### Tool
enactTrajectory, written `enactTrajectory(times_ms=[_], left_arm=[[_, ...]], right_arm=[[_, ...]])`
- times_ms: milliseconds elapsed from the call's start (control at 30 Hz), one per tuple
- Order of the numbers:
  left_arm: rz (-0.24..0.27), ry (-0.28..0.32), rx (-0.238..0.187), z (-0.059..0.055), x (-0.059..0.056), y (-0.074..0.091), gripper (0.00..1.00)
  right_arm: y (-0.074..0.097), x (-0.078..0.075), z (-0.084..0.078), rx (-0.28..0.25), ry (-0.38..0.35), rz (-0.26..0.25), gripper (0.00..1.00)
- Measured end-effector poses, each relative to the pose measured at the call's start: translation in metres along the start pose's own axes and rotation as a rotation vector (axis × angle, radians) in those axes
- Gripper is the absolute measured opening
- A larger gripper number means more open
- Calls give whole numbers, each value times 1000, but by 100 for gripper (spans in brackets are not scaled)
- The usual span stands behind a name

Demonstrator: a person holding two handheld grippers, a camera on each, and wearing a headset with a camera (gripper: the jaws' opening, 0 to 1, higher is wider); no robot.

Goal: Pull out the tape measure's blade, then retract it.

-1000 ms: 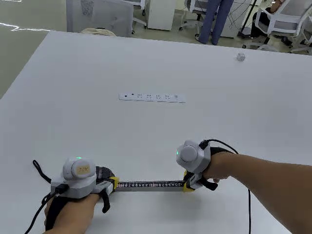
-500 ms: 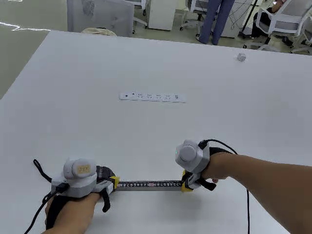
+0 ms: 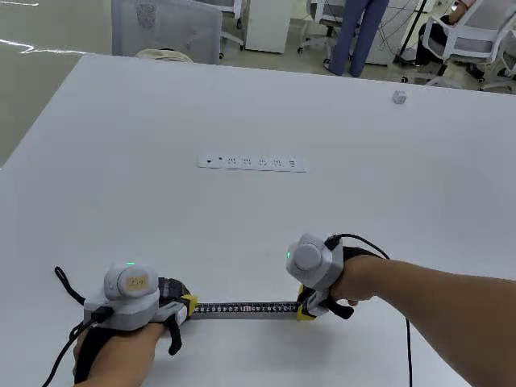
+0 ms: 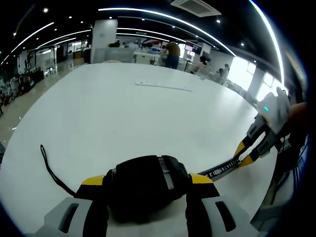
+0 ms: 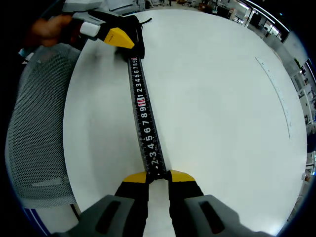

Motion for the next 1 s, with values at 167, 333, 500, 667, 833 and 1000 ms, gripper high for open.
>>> enactTrajectory(times_ms=[167,333,500,667,833,1000], left_arm=[[-2,2,2,0,0,0,60],[-3,2,1,0,1,-1,60],[-4,3,2,0,1,-1,60],[-6,4,2,0,1,-1,60],[-7,6,3,0,1,-1,60],[-8,6,1,-1,0,-1,60]], right_arm=[[0,0,2,-2,-3,-2,14],[-1,1,5,-6,-5,-6,14],[-2,1,7,-9,-6,-9,14],[-3,1,10,-12,-2,-9,14],[-4,1,12,-15,-1,-7,14],[-4,0,15,-16,-2,-5,14]])
Point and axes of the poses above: the centre of the closed fingertips' face, and the gripper's own axes: y roughly backward along the fingers, x roughly to its left, z roughly out of its top, the point moved 10 cm from there along y, roughly backward along the fingers, and after that the axes turned 15 degrees about y, right-handed, at the moved point
